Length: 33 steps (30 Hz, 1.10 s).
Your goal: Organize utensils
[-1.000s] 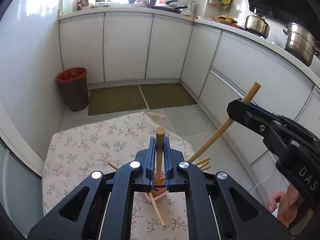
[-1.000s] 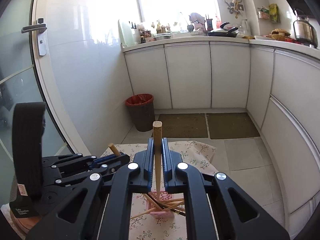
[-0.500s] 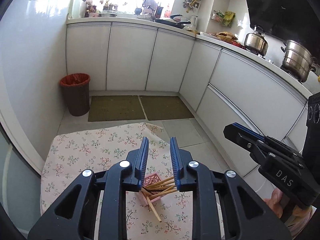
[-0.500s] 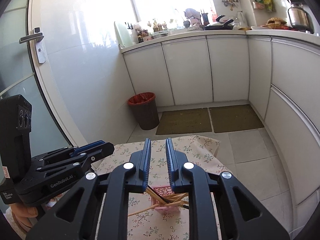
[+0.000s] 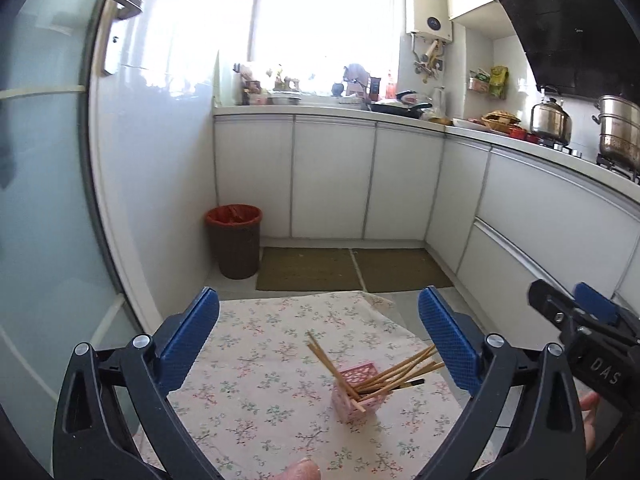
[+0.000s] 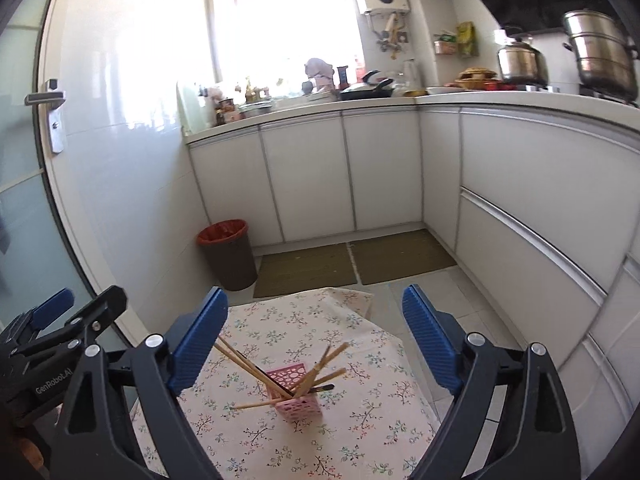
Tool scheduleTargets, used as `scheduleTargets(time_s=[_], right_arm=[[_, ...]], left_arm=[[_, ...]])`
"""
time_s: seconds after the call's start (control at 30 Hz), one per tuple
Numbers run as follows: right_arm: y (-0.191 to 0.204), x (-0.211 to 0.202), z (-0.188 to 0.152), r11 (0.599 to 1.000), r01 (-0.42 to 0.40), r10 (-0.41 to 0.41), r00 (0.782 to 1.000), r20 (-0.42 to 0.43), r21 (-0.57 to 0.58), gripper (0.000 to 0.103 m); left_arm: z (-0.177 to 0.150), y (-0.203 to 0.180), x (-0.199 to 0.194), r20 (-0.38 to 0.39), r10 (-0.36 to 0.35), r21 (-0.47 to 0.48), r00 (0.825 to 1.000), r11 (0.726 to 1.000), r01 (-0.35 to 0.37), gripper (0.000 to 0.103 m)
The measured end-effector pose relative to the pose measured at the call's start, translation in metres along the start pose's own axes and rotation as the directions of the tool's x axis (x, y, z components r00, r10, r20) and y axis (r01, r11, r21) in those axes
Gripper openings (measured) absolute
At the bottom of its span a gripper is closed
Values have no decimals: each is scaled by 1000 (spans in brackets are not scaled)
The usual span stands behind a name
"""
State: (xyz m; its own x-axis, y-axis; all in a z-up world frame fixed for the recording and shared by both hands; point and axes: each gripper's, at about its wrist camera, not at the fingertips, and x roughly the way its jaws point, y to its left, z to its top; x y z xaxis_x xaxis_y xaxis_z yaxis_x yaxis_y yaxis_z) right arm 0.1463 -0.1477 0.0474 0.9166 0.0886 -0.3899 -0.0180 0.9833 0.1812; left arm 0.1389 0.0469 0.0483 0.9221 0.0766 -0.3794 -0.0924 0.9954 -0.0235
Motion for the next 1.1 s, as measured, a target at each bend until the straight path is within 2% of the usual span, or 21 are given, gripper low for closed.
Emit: scheduleTargets(time_s=[0.03, 0.13, 0.23, 0.3, 0.37, 0.47, 0.53, 0.7, 1.1], right_arm=[[-3, -7, -4, 999, 35, -35, 999, 1, 13, 96], [-10, -26, -16, 993, 104, -105, 994, 13, 58, 96], [-14, -47, -34, 972, 211, -218, 974, 64, 103, 96], [-15, -57, -46, 974, 208, -212, 976, 48, 85, 96], [-13, -63, -57, 981, 189, -190, 982, 3, 49, 96], [-14, -72, -70, 968, 249, -248, 968, -38, 20, 96], [-14, -76, -77, 967, 254, -254, 966, -58, -3, 96], [-15, -93, -80, 967, 254, -254, 966, -42, 2, 96], [-16, -89, -86, 971, 238, -237, 968, -81, 8, 96]], left_arm=[[-3, -1, -8, 20, 50, 12, 999, 999, -50, 96], [-14, -8, -30, 73, 163, 56, 984, 984, -167, 96], [-30, -16, -46, 43, 256, 96, 966, 961, -259, 96], [-41, -18, -55, 13, 221, 121, 975, 968, -221, 96], [-51, -17, -69, 20, 213, 79, 977, 974, -214, 96], [-59, -14, -87, 23, 204, 46, 979, 978, -205, 96], [-62, -15, -92, 22, 209, 48, 978, 977, -210, 96], [-66, -15, -95, -18, 180, 38, 984, 983, -179, 96], [-68, -17, -94, -49, 173, 35, 984, 985, -172, 96]])
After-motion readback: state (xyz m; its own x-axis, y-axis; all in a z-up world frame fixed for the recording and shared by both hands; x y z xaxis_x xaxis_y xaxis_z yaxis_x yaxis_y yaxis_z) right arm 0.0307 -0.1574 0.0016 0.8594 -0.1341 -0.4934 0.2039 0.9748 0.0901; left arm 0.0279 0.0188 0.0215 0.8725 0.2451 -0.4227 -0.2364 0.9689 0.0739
